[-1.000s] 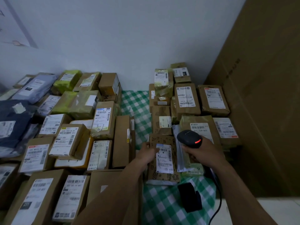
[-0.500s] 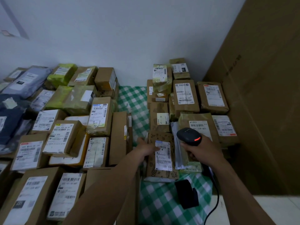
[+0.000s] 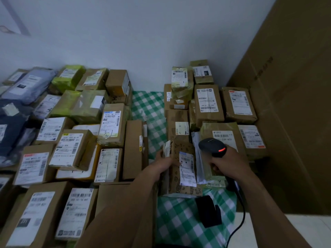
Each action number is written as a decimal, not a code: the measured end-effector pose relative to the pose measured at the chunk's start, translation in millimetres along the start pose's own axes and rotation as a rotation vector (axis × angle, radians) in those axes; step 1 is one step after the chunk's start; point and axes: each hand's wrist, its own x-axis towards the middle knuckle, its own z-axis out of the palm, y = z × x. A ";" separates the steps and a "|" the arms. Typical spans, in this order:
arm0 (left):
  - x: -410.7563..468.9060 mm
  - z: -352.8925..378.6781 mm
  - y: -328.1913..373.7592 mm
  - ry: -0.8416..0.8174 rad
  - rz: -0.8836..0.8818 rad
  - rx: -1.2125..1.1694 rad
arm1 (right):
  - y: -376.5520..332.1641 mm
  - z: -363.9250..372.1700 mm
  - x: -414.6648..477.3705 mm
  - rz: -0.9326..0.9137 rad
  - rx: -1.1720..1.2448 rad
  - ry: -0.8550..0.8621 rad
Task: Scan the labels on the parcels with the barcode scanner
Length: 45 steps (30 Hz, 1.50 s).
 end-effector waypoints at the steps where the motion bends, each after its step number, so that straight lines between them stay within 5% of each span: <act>1: -1.0 0.3 -0.2 0.001 0.031 0.014 | 0.1 0.1 0.2 -0.004 -0.002 -0.002; 18: -56.6 -35.1 38.7 0.109 0.392 -0.162 | -7.2 -0.7 -4.6 -0.024 0.060 0.009; 30: -94.5 -37.5 19.2 0.076 0.596 -0.313 | -37.2 -4.1 -36.1 -0.224 0.265 0.002; 45: -93.9 -65.4 38.5 0.375 0.797 -0.268 | -91.3 13.1 -62.1 -0.392 0.142 -0.228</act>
